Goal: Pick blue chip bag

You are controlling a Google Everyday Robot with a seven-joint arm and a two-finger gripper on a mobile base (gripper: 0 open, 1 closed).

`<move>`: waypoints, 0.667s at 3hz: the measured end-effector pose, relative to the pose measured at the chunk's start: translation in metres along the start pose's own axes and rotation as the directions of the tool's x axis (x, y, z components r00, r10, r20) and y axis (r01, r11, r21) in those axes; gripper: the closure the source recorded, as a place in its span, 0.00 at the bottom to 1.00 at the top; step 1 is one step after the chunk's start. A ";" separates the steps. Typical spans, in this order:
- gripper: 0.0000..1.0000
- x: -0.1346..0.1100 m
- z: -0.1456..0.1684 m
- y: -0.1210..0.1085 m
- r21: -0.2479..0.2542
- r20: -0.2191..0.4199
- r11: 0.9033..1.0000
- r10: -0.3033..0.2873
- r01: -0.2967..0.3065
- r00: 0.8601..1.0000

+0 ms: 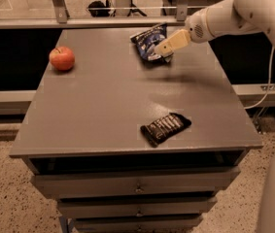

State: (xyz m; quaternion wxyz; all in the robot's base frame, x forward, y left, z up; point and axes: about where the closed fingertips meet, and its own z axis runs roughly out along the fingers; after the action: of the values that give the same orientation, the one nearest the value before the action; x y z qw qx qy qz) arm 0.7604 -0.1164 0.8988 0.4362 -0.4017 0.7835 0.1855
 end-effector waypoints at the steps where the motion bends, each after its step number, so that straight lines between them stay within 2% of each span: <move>1: 0.00 0.001 0.043 -0.012 -0.016 0.006 0.999 0.049 -0.049 0.999; 2: 0.18 0.010 0.068 -0.020 -0.022 0.003 0.997 0.077 -0.077 0.997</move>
Offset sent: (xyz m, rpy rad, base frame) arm 0.0705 0.0280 -0.0628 0.0686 0.0782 -0.0464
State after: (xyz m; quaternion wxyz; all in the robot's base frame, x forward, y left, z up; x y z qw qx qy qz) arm 0.8094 -0.0893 0.8547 0.4257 -0.3756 0.7956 0.2116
